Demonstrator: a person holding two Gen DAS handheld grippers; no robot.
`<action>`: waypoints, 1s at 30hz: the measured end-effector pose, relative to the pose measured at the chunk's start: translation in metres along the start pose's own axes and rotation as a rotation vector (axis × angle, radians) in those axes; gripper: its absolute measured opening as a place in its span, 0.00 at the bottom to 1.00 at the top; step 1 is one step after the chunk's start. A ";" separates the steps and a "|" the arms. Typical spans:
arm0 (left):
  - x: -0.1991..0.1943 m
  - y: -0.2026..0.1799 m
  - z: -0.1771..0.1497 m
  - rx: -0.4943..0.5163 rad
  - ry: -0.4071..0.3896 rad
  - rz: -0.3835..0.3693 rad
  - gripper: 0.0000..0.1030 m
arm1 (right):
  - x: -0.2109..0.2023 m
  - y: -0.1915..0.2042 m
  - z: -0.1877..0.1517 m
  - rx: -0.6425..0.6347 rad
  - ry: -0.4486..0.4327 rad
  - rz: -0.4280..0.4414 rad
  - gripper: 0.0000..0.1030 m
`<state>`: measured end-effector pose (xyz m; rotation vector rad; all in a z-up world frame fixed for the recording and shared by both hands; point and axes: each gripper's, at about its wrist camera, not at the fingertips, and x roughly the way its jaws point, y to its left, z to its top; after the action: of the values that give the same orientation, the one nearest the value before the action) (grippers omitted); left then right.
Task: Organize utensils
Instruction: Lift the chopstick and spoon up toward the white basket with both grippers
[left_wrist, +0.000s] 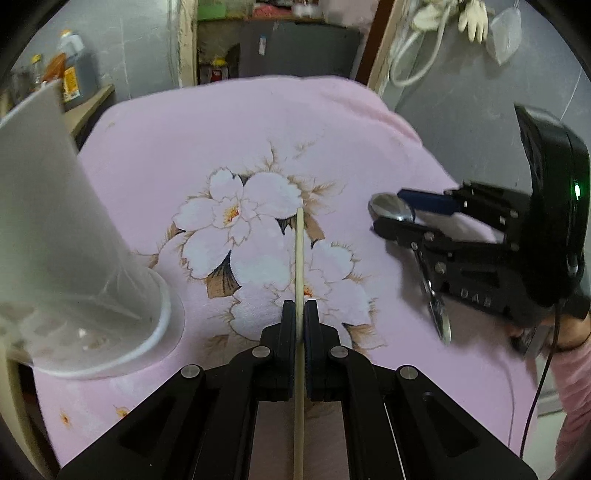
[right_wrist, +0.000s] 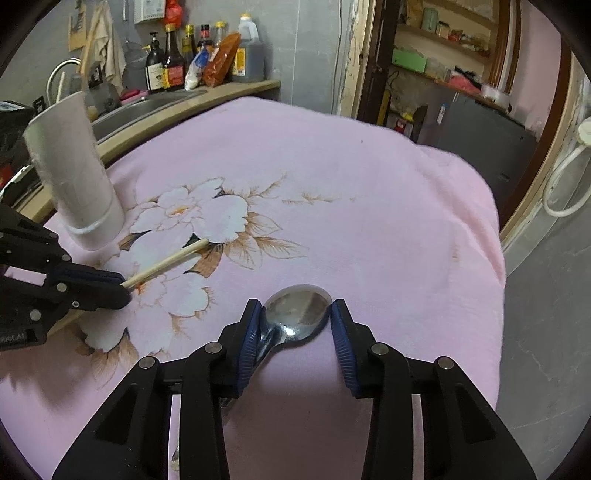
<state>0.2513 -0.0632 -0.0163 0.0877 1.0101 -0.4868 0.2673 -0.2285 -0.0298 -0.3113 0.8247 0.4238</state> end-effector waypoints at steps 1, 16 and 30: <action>-0.002 0.000 -0.002 -0.011 -0.028 -0.012 0.02 | -0.005 0.002 -0.002 -0.008 -0.022 -0.010 0.35; -0.058 0.000 -0.022 -0.072 -0.451 -0.043 0.02 | -0.079 0.044 -0.032 -0.161 -0.469 -0.272 0.34; -0.083 -0.018 -0.027 -0.041 -0.715 0.036 0.02 | -0.113 0.070 -0.035 -0.209 -0.746 -0.446 0.34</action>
<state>0.1858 -0.0423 0.0402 -0.1018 0.3158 -0.4168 0.1433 -0.2098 0.0260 -0.4770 -0.0283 0.1765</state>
